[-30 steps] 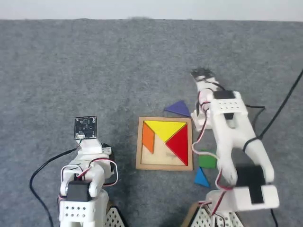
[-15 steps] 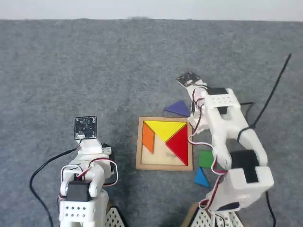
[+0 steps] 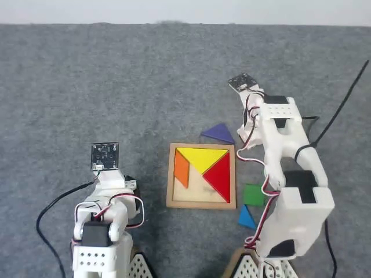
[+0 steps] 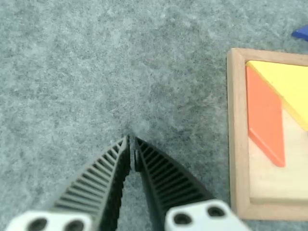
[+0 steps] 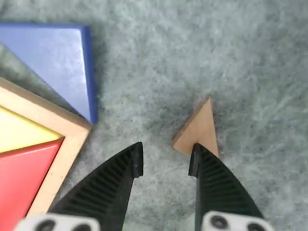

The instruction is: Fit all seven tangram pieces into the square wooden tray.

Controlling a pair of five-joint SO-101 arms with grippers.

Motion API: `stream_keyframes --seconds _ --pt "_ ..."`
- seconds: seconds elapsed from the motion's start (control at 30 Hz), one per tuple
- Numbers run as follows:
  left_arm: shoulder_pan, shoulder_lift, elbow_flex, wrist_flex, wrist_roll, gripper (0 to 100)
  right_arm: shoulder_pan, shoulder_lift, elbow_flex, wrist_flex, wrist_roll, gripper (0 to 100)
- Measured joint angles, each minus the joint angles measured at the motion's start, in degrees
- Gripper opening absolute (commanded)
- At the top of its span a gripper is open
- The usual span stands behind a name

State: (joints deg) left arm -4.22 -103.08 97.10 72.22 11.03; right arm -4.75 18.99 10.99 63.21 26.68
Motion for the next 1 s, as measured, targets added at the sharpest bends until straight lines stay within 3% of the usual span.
stream_keyframes --seconds 0.4,1.0 --pt "0.0 0.0 0.0 0.0 0.0 1 0.3 -3.9 -0.1 1.4 0.1 18.8" --pt "0.0 0.0 0.0 0.0 0.0 1 1.4 7.7 -11.2 4.7 1.5 15.2"
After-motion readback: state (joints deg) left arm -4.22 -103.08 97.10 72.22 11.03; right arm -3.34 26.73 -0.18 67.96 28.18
